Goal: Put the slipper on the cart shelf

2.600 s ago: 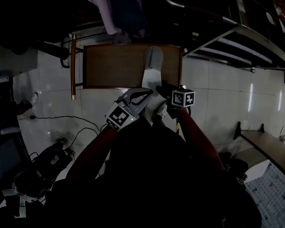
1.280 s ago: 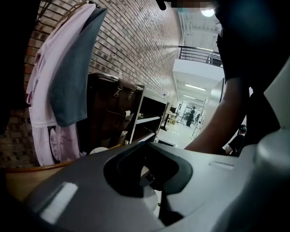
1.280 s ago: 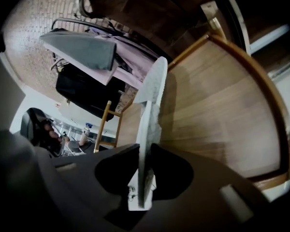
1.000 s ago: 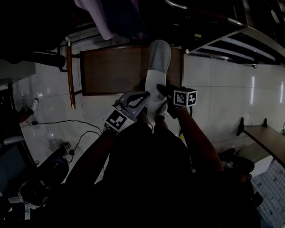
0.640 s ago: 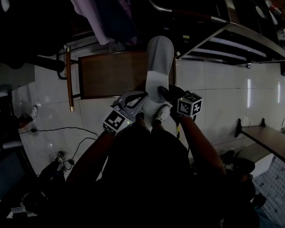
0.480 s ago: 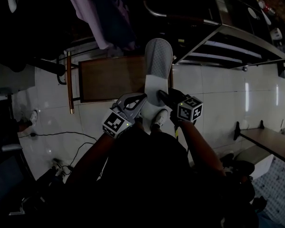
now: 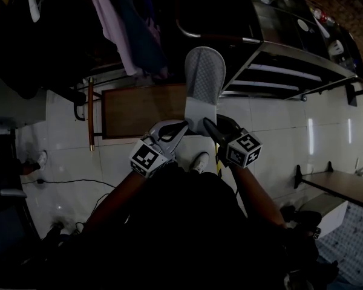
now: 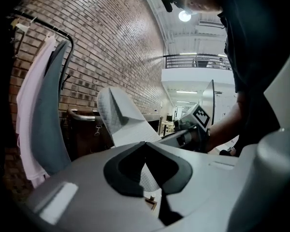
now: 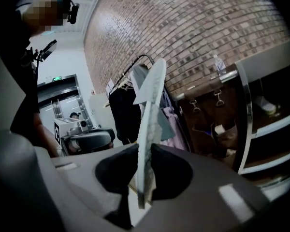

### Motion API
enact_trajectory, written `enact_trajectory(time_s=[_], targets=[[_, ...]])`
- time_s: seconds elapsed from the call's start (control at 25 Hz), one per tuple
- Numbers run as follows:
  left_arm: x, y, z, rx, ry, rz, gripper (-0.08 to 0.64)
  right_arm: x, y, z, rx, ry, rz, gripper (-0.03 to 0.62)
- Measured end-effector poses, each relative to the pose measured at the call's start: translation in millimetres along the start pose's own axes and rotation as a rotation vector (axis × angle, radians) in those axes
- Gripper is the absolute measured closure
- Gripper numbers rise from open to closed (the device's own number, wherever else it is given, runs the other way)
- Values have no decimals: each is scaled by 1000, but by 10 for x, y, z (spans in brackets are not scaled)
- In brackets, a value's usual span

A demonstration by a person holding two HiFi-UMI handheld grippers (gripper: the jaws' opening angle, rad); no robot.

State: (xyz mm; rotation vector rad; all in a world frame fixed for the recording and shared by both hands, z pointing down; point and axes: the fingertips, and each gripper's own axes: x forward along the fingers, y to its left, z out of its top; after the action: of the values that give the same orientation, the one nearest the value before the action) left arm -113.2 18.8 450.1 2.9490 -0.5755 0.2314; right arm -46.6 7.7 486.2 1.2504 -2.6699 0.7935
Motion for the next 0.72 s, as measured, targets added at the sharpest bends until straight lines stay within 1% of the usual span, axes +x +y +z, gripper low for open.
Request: enact_trajectory(time_s=[0.2, 0.28, 0.36, 0.44, 0.52, 0.6, 0.72], targets=[[77, 10, 259, -8, -39, 9, 560, -190, 104, 442, -130, -107, -43, 528], [99, 22, 360, 4, -55, 12, 560, -257, 166, 611, -191, -157, -67, 528], [126, 20, 432, 21, -64, 11, 560, -302, 247, 751, -240, -185, -81, 528], [144, 7, 500, 25, -78, 5, 560, -323, 295, 822, -263, -197, -80, 528], [141, 0, 542, 17, -86, 3, 560, -329, 322, 860, -264, -205, -76, 528], [133, 1, 553, 3, -89, -1, 560, -339, 350, 891, -264, -208, -76, 528], [132, -21, 542, 3, -96, -23, 560, -367, 365, 913, -276, -214, -80, 528]])
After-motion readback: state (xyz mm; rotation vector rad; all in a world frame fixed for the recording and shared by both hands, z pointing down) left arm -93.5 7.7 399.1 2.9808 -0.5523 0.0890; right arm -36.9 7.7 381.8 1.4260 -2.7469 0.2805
